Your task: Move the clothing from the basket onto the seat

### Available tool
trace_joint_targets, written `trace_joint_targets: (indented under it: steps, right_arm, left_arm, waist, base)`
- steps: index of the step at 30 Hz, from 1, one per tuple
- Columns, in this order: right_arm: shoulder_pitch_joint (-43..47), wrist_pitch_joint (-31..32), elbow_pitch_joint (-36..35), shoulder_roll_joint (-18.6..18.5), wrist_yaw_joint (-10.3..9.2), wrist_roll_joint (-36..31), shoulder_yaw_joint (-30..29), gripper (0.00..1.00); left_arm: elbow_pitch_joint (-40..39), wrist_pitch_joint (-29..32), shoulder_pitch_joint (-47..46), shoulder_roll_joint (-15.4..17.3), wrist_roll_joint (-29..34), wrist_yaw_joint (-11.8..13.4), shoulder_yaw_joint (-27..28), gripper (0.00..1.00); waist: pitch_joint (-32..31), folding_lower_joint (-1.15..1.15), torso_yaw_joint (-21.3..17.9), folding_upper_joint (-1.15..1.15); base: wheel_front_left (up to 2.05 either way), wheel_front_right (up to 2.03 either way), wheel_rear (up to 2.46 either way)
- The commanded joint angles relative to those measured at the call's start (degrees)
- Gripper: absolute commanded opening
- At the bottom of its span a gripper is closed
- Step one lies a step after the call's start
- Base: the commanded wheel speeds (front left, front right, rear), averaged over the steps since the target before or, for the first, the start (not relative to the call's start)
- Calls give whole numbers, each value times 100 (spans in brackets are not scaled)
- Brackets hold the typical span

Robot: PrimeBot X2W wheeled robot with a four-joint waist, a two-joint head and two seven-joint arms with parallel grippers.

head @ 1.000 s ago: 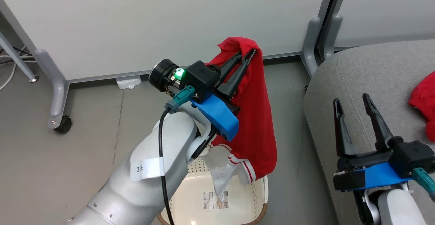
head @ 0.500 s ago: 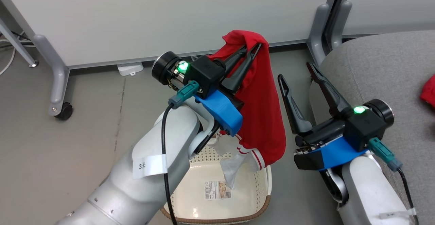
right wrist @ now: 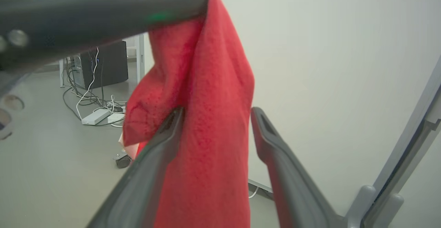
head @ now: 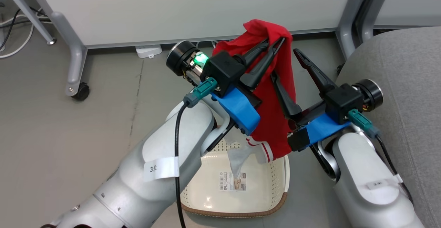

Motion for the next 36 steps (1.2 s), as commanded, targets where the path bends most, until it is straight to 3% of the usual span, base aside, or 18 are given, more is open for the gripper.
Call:
trace_joint_targets:
  steps: [1,9,10,11,36]
  right_arm:
    - [-133,-2,150,-8,1,-22,23,100]
    - [-401,-2,879,65,1,-42,44,100]
    - [-409,-2,945,84,1,-4,66,24]
    - [-433,-3,979,92,1,16,86,0]
    - [-477,-3,882,39,1,129,138,0]
  left_arm:
    - [-40,-29,-95,-20,-37,-14,-34,0]
    - [-206,-29,-173,-27,-76,-14,-144,0]
    - [-225,-29,-168,-26,-87,-14,-149,0]
    - [-237,-29,-169,-25,-89,-14,-151,0]
    - [-148,-28,-102,-27,-65,-10,-163,0]
  waist:
    - [44,0,54,0]
    - [108,0,147,0]
    - [107,0,151,0]
    - [106,0,152,0]
    - [80,0,96,0]
  base:
    - [0,0,0]
    - [0,0,0]
    - [0,0,0]
    - [0,0,0]
    - [0,0,0]
